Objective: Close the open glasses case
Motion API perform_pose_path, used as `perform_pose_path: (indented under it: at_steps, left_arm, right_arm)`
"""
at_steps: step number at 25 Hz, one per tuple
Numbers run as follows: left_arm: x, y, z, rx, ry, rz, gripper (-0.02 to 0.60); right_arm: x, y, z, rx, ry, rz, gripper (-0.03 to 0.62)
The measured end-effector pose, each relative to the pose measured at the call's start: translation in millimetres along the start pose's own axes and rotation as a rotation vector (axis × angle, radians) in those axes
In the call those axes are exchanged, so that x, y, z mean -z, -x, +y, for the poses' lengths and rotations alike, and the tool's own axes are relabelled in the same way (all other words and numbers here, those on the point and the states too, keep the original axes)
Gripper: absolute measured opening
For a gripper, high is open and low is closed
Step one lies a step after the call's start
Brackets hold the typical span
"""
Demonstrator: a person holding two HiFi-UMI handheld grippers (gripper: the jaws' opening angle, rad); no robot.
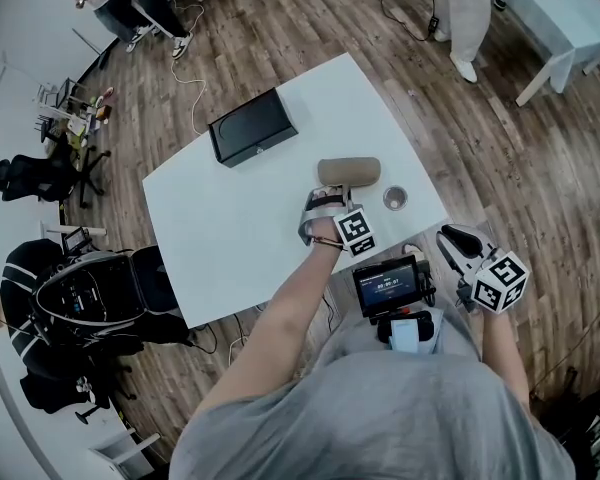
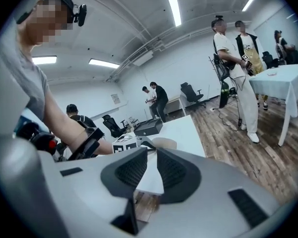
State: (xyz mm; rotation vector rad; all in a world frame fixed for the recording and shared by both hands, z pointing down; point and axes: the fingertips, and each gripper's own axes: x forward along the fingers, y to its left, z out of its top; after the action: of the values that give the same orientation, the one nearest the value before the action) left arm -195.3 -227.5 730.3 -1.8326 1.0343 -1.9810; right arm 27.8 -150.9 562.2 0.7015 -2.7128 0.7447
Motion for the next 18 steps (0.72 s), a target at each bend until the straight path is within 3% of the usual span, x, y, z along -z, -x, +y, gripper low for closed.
perform_pose_path:
  at_steps: [5,18]
  left_arm:
    - [-0.3,2.1,-0.4,0.002,-0.001,0.001,0.034]
    - [0.6,-1.8,-1.6,-0.009,-0.018,0.002,0.034]
  right_arm:
    - [6.0,-2.2,5.2,0.001,0.041,0.050,0.043]
    - [15.1,-2.9,2.5,0.003,0.023,0.078,0.041]
